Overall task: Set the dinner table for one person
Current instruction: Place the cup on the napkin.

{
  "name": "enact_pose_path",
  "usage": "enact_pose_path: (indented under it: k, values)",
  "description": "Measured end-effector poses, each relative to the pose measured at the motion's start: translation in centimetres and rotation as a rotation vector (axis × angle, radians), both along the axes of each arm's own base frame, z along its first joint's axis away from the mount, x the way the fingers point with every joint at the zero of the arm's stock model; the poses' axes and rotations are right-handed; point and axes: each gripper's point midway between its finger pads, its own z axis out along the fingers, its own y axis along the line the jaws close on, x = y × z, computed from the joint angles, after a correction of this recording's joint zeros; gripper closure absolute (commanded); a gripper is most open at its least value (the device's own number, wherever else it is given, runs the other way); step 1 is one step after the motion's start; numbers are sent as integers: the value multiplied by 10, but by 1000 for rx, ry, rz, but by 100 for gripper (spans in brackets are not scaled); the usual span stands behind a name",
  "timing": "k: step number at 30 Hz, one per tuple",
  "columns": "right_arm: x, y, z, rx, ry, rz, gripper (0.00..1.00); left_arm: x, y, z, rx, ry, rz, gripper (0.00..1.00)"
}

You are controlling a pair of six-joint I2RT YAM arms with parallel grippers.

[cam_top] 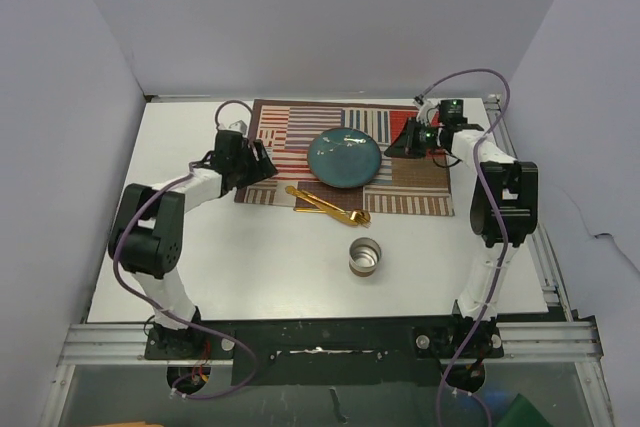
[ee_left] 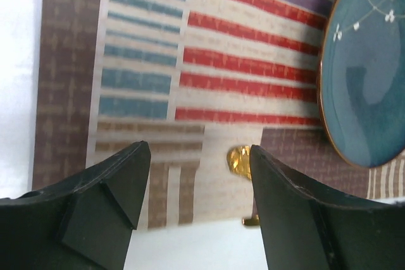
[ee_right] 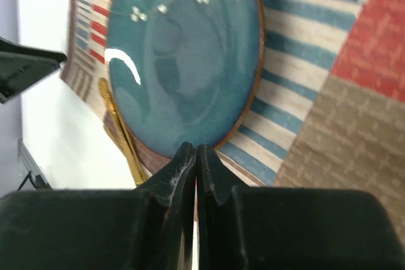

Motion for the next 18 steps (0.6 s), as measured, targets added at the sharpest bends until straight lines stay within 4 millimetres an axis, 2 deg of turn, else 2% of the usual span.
enact_pose_path:
  k: [5,10,13,16,18]
  values:
    - [-17,-8,-34,-69,100,-32,100,37,-9,-20,10,-19,-15,36]
    - [-10,-19,-56,-103,137,-57,100,71,-18,-27,14,-63,-35,37]
    - [-3,-23,-70,-110,154,-64,100,79,-18,-27,19,-74,-31,37]
    - [-5,-25,-87,-114,192,-66,100,80,-14,-29,36,-70,-9,37]
    - [-5,-26,-88,-93,202,-64,100,80,-11,-30,51,-69,9,37]
